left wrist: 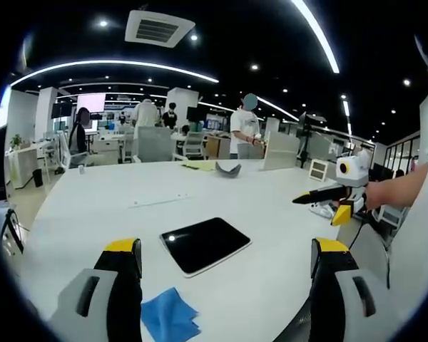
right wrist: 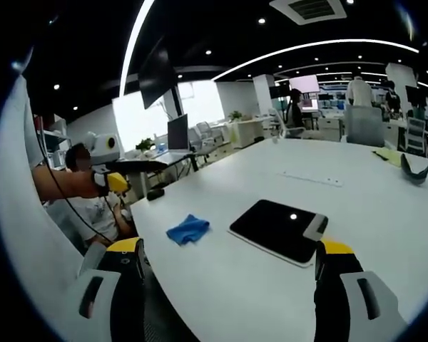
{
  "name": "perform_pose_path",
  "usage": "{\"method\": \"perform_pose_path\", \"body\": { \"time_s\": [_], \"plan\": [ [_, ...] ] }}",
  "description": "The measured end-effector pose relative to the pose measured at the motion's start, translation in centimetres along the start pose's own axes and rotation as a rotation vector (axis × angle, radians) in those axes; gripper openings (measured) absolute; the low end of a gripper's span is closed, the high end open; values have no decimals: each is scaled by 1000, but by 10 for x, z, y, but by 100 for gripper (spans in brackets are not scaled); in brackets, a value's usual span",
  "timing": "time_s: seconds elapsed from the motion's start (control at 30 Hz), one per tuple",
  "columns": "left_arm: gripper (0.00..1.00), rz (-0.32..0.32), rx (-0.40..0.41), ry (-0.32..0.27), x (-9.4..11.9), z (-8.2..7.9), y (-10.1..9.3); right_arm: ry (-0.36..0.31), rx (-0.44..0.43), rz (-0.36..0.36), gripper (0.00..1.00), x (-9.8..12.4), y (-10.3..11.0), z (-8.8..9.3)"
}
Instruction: Wipe the mirror surface with the cleaning cloth until all visible marks leave the cleaned area.
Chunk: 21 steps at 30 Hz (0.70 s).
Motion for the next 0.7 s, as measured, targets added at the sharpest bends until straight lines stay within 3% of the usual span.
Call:
{"method": "perform_pose_path", "body": {
  "time_s": [0.47,0.7],
  "plan": [
    [100,38,-14,46,-8,13,6,2,-12,25,100,-2,5,2],
    [99,2,-17,76,-12,22,23,-6,-27,35,99,-3,2,2]
  ]
}}
Point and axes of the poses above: the point that each gripper's makers call its tool centre point, and the gripper's own axes: x roughly backward along the fingers, y roughly to its left, z roughly out of its underside, the point moved 5 cm from there along x, roughly backward along the fingers, and after that the axes turned 14 degrees about y, right-handed, at the moved point
